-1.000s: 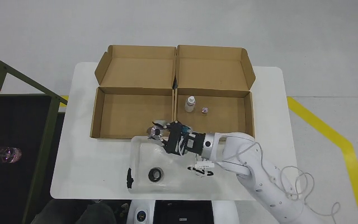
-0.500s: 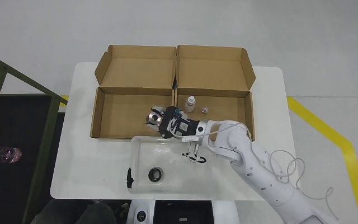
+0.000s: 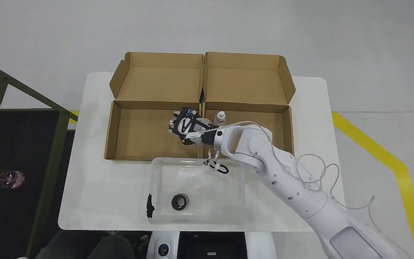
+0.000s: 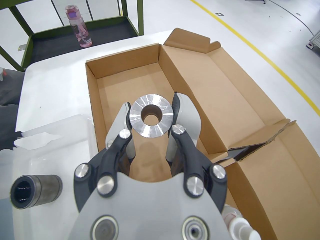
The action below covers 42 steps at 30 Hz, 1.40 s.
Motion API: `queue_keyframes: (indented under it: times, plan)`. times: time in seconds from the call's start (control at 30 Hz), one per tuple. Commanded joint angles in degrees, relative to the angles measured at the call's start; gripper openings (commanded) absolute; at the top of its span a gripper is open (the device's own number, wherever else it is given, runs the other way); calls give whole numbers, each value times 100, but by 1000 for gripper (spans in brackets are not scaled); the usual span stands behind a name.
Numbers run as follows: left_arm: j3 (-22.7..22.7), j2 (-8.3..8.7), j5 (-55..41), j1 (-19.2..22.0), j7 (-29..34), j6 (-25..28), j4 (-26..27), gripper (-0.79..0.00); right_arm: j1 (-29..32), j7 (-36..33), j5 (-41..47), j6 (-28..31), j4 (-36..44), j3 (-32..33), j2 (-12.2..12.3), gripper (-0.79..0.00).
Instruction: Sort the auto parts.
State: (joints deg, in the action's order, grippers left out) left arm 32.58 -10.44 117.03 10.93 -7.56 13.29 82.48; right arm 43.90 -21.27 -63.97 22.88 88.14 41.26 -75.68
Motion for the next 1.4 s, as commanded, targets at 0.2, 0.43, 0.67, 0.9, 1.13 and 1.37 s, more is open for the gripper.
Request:
queue_keyframes:
  times: [0.2,0.43,0.67,0.9,1.13,1.37]
  plan:
    - [0,0,0,0,0,0,0,0,-458,-265,-19,-199,-764,-334,-251,-785]
    - [0,0,0,0,0,0,0,0,-772,-439,-68,-316,-1302,-552,-459,-785]
    - [0,0,0,0,0,0,0,0,-984,-622,-214,-435,-1652,-740,-647,-785]
    - [0,0,0,0,0,0,0,0,-1135,-734,-309,-507,-2026,-908,-838,-785]
    - [0,0,0,0,0,0,0,0,-1213,-750,-369,-541,-2359,-991,-998,-683]
    - [0,0,0,0,0,0,0,0,-1274,-913,-511,-537,-2568,-1053,-1126,-631]
